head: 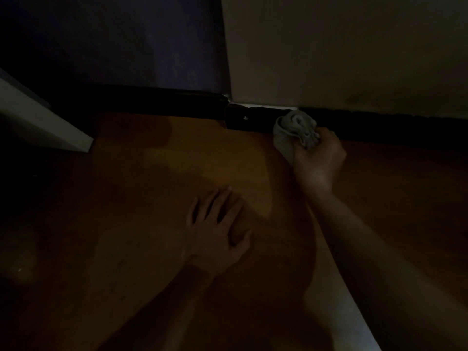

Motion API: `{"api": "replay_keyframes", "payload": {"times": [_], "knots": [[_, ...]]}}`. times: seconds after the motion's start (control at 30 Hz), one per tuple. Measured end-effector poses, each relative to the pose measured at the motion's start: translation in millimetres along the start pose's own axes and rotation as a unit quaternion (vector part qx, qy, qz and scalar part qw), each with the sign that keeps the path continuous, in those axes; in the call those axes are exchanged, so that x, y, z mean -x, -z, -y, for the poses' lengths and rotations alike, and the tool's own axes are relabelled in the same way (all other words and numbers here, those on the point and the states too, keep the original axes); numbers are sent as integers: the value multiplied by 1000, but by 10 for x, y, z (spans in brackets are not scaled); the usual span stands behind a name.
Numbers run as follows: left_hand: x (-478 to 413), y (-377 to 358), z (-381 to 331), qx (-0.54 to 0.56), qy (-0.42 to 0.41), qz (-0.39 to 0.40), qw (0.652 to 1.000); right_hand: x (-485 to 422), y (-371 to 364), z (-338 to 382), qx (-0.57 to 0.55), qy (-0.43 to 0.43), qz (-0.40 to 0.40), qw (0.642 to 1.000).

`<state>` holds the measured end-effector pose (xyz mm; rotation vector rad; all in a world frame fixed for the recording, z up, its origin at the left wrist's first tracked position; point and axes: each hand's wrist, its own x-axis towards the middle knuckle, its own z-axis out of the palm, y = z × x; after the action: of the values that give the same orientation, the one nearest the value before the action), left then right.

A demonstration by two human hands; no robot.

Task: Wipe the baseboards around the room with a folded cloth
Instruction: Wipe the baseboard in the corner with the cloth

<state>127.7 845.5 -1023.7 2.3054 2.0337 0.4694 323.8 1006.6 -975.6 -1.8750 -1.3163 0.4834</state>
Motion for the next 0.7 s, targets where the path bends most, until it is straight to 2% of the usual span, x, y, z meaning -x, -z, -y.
{"api": "replay_keyframes", "payload": {"times": [0.1,0.3,0.43,0.57,0.7], "knots": [[0,12,-12,-2,3,7,1000,-47,156,-130,13,-44,-55,997],[2,35,-27,4,4,14,1000,-38,141,-61,29,-1,-4,1000],[-3,11,-14,0,-3,-1,1000,-47,199,-116,35,-25,-48,998],[-1,-3,-5,-9,-6,-3,1000,-53,188,-120,38,3,-22,999],[-13,1,-26,0,0,-16,1000,-35,148,-102,27,-11,-39,999]]}}
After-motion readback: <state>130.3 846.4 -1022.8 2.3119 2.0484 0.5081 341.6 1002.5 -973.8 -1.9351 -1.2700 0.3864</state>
